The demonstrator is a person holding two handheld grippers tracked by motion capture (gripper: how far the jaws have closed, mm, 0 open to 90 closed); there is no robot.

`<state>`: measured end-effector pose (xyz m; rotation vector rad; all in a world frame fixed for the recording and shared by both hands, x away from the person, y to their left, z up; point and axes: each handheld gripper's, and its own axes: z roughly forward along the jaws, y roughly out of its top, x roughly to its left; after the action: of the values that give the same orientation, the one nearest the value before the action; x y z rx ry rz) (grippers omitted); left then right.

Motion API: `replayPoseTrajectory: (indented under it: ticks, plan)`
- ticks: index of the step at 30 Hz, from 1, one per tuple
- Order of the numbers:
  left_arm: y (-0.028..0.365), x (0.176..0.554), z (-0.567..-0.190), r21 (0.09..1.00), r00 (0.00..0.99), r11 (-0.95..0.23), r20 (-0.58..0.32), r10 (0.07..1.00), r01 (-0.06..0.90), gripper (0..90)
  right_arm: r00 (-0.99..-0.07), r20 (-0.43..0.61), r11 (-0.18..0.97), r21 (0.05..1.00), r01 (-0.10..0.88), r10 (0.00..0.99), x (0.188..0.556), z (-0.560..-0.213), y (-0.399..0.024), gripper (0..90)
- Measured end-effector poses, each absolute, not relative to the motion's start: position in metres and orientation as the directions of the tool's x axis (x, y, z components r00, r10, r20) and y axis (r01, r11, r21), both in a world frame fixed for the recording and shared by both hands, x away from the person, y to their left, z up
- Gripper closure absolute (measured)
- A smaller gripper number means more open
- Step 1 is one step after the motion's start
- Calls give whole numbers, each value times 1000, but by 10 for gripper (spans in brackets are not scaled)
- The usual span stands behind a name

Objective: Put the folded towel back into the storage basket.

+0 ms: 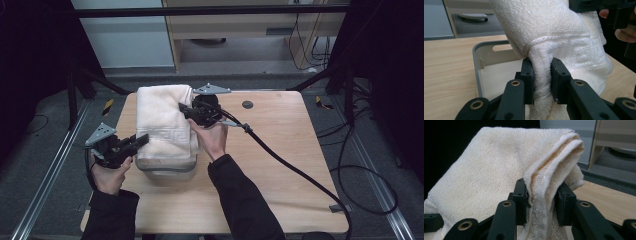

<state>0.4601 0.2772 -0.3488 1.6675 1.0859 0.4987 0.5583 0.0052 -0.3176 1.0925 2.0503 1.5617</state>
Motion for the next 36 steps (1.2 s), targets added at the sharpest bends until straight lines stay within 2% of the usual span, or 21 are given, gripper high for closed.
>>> replayPoseTrajectory:
  ticks: [17,36]
  plan:
    - [283,468,-359,894,474,-77,-158,866,440,738,-645,205,88,916,392,736,572,-337,15,665]
    - [289,483,-384,840,444,-118,-156,882,529,737,-618,199,133,884,448,761,583,-373,31,659]
